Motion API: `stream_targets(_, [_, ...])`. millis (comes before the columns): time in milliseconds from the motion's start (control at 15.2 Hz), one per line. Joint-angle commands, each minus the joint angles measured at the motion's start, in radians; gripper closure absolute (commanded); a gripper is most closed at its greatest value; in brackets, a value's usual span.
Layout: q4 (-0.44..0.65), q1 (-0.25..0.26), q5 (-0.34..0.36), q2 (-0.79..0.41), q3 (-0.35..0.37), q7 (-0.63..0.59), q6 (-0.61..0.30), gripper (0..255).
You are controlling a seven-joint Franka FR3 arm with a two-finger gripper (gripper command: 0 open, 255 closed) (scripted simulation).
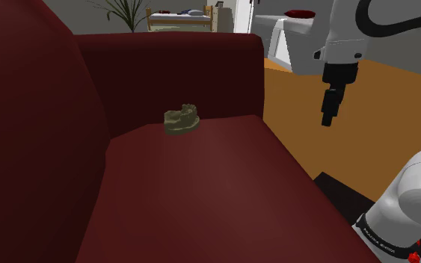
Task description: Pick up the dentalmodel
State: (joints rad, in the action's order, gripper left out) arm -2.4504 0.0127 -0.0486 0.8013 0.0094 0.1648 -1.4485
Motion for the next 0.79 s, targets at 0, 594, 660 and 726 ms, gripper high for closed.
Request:
stream_targets(0, [0.0, 0.0, 0.0, 0.0, 0.0, 0.0, 0.0, 0])
stream_targets(594, [0.173, 0.049, -0.076, -0.235, 0.138, -0.13, -0.15, 0])
stream_targets(660, [0.197, 0.053, -0.079, -0.262, 0.153, -0.144, -0.163, 0])
stream_targets(726, [0.222, 0.056, -0.081, -0.29, 0.167, -0.159, -0.176, 0])
